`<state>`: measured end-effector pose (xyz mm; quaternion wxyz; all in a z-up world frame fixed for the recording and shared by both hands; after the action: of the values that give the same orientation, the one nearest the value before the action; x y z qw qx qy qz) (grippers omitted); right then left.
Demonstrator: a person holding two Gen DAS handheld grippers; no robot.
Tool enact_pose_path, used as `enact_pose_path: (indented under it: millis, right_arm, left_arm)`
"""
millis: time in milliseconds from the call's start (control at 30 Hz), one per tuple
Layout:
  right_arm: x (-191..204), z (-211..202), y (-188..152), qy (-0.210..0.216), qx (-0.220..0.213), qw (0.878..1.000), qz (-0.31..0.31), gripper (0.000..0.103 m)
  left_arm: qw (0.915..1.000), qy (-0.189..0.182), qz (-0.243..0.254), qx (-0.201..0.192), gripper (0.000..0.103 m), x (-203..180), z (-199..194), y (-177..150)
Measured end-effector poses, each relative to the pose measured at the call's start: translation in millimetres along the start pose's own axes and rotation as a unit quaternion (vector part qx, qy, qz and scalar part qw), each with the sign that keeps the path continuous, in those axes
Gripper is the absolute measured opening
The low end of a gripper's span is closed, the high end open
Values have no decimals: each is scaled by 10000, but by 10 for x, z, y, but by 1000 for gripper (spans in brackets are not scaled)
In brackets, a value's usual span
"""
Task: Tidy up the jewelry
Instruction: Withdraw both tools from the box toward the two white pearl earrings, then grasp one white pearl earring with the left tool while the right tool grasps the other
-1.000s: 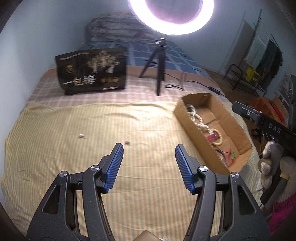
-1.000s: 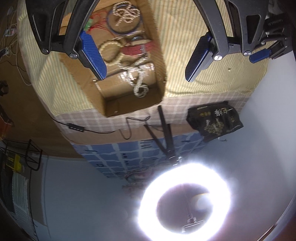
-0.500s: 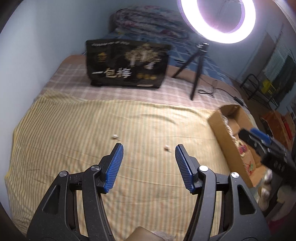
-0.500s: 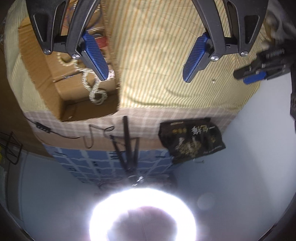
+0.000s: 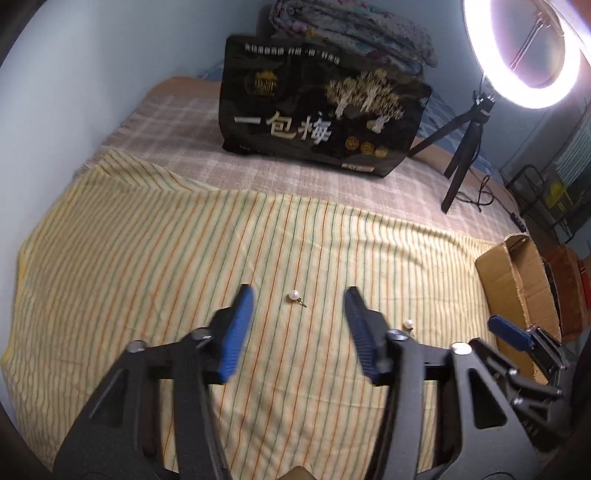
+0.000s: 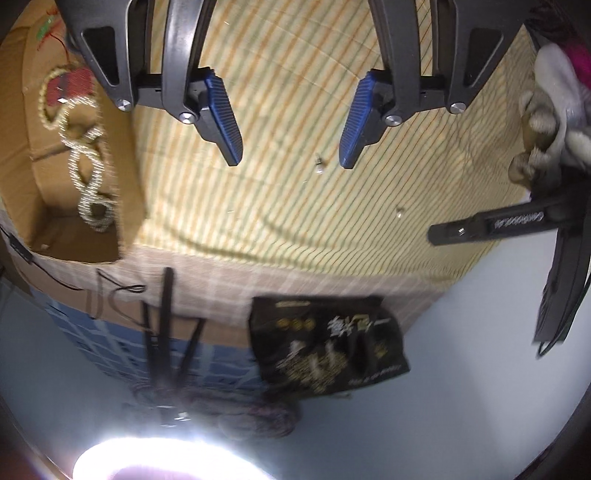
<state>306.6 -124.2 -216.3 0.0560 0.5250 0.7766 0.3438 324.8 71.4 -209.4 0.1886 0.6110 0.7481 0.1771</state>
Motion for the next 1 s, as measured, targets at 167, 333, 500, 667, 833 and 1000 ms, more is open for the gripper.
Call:
enact_pose_path:
  millis: [167,333,500,667,833,1000]
  right_arm:
    - [106,238,-15,108,183,9996,-166,44]
    - [144,419,-29,142,358,9989,-251,39]
    - [117,510,-8,160,381,9990,-165,36]
    - [118,586,-3,172,441,9987,-175,35]
    - [109,643,4,147,469,9986,-182,34]
    - [115,709,-3,78,523,9982,-275,29]
  left_arm:
    - [9997,-93,-69,229,37,2,207,-8]
    - [9991,-104,-120,403,30,18,378,-33]
    - [9981,-173,-183,565,22,17,512,-53]
    - [9982,-110,-85,575,22,-48,579,-53]
    - [9983,-47,-35,574,22,-66,639,-42]
    - [9983,39,9,577,16,-74,682,-47]
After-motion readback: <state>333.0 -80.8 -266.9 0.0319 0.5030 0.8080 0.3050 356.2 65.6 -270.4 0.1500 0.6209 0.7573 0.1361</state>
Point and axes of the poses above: each gripper's, at about its wrist camera, not at the fingertips, and z roughly the way its jaws point, x to its left, y to its top, the point moved 7 cm from there along z, roughly the way its jaws point, and after that the axes turned 10 degrees about y, right-handed, at the moved point
